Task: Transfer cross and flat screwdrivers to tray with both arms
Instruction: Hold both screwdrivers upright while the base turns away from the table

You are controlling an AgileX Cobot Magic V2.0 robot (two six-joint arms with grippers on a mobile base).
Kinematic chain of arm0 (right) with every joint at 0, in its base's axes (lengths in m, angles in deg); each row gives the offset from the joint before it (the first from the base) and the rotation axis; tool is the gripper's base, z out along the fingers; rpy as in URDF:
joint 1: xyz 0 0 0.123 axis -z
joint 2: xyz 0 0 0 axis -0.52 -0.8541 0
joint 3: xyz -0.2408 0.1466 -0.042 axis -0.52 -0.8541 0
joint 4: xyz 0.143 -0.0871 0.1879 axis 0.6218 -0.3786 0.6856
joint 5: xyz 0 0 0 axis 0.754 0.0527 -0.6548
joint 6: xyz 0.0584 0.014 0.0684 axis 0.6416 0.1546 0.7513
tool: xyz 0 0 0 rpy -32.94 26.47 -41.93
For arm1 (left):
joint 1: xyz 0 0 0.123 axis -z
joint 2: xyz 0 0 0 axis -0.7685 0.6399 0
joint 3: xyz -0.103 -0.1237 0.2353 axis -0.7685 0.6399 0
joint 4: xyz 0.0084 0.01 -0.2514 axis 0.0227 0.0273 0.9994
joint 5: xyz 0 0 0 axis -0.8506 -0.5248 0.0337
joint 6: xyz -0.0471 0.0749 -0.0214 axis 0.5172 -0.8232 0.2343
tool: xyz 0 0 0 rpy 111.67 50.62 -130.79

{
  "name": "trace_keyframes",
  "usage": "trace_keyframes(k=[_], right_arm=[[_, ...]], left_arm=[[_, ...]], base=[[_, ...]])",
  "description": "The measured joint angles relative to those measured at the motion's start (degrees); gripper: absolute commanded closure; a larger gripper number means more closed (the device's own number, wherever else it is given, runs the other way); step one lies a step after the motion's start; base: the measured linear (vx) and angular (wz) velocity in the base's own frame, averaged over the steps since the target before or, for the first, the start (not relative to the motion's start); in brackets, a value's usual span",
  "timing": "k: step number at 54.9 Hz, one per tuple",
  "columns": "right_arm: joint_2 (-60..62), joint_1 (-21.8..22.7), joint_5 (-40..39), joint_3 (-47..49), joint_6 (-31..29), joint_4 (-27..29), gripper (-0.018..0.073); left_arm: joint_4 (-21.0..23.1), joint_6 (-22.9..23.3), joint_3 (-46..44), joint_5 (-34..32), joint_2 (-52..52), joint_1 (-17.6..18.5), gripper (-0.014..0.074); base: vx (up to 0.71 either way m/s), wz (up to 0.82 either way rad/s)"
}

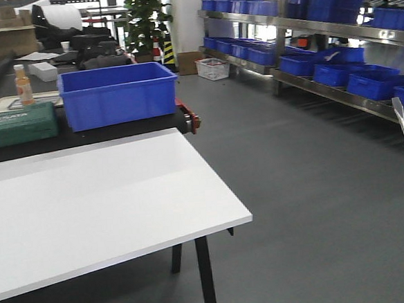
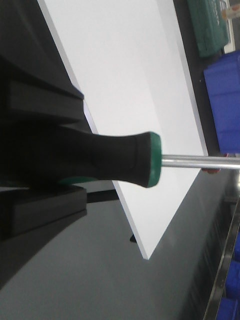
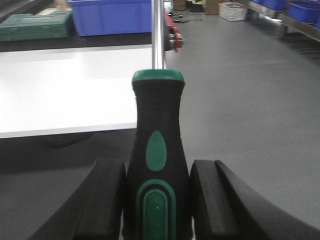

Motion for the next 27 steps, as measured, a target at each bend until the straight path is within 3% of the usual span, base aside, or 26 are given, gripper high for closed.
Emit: trace_keyframes(k=[27], right_arm=[[0.0,0.0,0.0,0.0,0.0,0.0,0.0567]], left_arm=[[0.0,0.0,0.0,0.0,0.0,0.0,0.0596]], base=[[-0.03,-0.28]])
